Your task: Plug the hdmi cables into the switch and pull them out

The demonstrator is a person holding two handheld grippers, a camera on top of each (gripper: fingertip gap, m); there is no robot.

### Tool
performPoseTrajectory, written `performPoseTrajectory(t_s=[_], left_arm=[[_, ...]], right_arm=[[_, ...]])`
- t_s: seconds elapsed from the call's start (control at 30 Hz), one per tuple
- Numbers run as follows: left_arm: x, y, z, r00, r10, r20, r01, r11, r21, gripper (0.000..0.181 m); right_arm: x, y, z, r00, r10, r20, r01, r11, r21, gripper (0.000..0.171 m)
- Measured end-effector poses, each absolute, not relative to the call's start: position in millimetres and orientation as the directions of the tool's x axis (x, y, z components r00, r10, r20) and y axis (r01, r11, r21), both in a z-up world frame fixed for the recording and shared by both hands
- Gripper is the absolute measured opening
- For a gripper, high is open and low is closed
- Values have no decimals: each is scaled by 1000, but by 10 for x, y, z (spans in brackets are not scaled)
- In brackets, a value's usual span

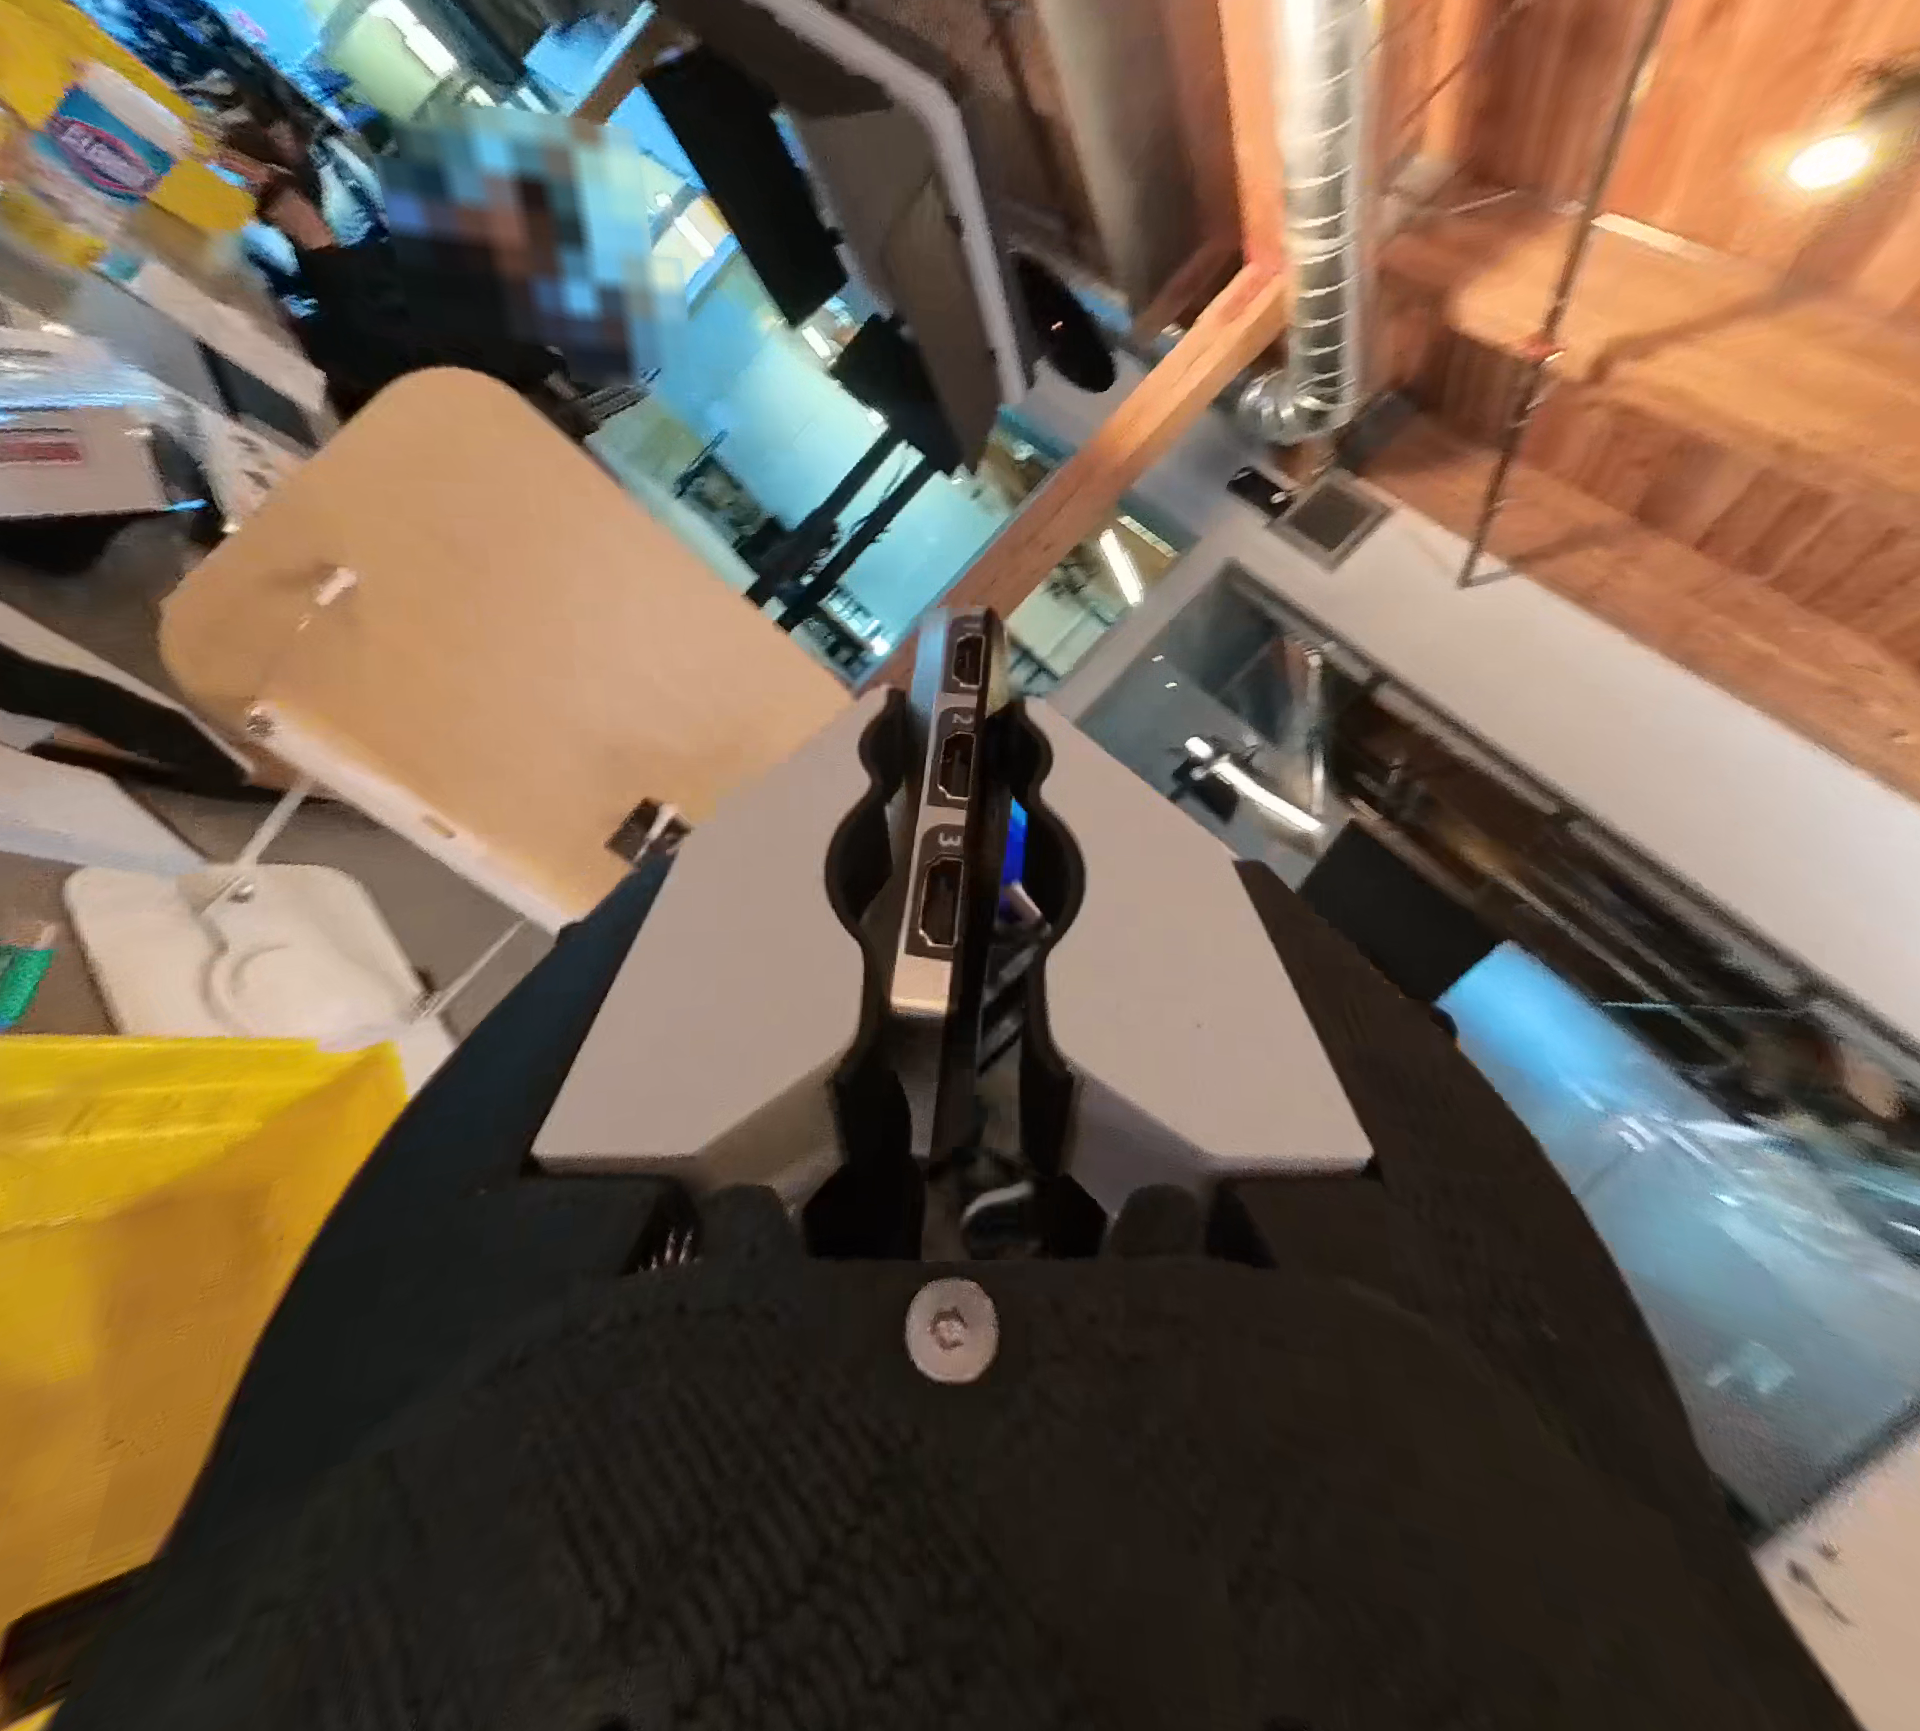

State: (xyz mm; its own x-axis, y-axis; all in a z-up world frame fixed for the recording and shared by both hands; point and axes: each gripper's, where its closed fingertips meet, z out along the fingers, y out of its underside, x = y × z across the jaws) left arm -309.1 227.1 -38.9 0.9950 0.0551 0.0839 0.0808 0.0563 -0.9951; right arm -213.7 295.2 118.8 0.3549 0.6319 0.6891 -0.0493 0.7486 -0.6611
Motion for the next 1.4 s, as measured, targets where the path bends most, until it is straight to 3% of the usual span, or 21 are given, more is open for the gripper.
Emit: performPoseTrajectory(t_s=[0.07,0.17,0.3,0.37,0.4,0.47,0.67,0.77,0.87,1.0,1.1,1.27,1.33,1.4], left_arm=[[-2950,2250,-280,998,-35,56,59,117,-991,49],[-2403,2225,-3,966,-248,-69,3,278,-960,78],[-1729,2450,-80,913,-301,-276,-205,247,-947,94],[-1517,2571,-157,890,-285,-356,-296,231,-927,87],[-1412,2599,-158,881,-285,-378,-311,251,-916,67],[-1217,2585,-87,871,-294,-393,-295,326,-898,10],[-744,2652,-182,815,-297,-497,-373,386,-843,2],[-395,2696,-348,789,-390,-475,-359,335,-871,0],[-128,2800,-650,755,-424,-501,-452,218,-865,0],[-40,3149,-1225,674,-328,-662,-685,58,-726,0],[-47,3431,-1734,584,-304,-753,-799,-51,-599,0],[-223,3691,-2376,280,-260,-924,-956,-158,-246,0],[-228,3731,-2547,244,-278,-929,-965,-160,-206,0],[-183,3725,-2744,341,-379,-860,-939,-174,-295,5]], right_arm=[[-1939,2893,1251,382,639,667,-94,745,-660,18],[-1666,2714,1240,335,697,634,-157,704,-692,17],[-1338,2394,1190,264,748,608,-207,660,-722,17],[-1158,2280,1165,272,739,617,-208,671,-712,17],[-1068,2220,1152,264,750,606,-222,659,-718,18],[-896,2145,1106,268,758,594,-237,650,-722,18],[-251,2221,816,487,626,609,-171,752,-636,21],[187,2262,674,617,525,586,-106,793,-599,48],[592,2353,470,707,468,530,-73,794,-604,51],[798,2793,-99,745,419,519,40,749,-661,48],[904,3118,-494,795,289,533,149,759,-634,42],[884,3477,-1001,840,211,499,210,722,-659,35],[784,3554,-1134,819,247,517,220,697,-682,34],[784,3588,-1157,822,259,507,213,687,-695,33]])
